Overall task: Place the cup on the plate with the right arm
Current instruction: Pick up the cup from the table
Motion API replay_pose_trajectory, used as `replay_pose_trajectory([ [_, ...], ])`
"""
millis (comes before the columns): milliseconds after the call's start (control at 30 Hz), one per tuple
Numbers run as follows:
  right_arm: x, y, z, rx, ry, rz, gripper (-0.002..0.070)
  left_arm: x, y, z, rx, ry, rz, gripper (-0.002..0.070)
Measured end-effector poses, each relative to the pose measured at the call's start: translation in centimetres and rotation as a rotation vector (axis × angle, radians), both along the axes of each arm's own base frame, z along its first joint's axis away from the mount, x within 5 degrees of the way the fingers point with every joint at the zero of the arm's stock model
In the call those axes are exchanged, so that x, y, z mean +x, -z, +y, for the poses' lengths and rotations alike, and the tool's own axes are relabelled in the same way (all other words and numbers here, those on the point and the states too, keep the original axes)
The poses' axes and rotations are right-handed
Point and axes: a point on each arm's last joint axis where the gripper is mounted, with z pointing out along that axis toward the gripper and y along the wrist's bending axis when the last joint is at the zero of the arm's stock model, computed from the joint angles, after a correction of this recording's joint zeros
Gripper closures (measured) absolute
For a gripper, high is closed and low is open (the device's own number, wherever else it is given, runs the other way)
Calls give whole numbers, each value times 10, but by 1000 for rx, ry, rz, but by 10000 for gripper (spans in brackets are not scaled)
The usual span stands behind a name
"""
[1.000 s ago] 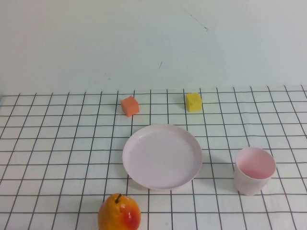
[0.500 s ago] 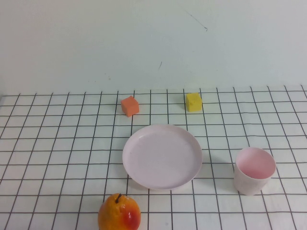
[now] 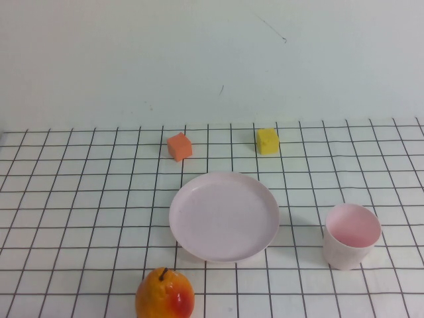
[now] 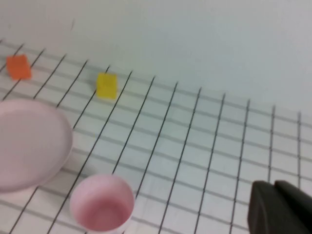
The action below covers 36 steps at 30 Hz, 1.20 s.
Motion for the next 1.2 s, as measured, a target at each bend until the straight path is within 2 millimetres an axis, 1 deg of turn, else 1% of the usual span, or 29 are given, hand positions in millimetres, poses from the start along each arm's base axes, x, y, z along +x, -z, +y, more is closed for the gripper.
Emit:
replay_pose_trajectory([
  [167, 34, 15, 4, -21, -121, 244, 675, 0, 0, 0, 0, 0, 0, 678],
  [333, 68, 33, 7, -34, -202, 371, 675, 0, 0, 0, 0, 0, 0, 678],
  [433, 84, 52, 21, -68, -292, 455, 675, 0, 0, 0, 0, 0, 0, 678],
  [567, 98, 77, 52, -150, -425, 541, 675, 0, 0, 0, 0, 0, 0, 678],
  [667, 107, 95, 72, -165, -484, 598, 660, 0, 0, 0, 0, 0, 0, 678],
  [733, 114, 107, 81, -159, -492, 646, 615, 0, 0, 0, 0, 0, 0, 678],
  [800, 125, 121, 87, -159, -486, 693, 544, 0, 0, 0, 0, 0, 0, 678],
  [867, 135, 133, 88, -166, -479, 729, 447, 0, 0, 0, 0, 0, 0, 678],
  [967, 148, 146, 90, -178, -463, 759, 337, 0, 0, 0, 0, 0, 0, 678],
  [1067, 158, 153, 91, -199, -455, 766, 299, 0, 0, 0, 0, 0, 0, 678],
  [1200, 169, 158, 91, -222, -444, 742, 288, 0, 0, 0, 0, 0, 0, 678],
])
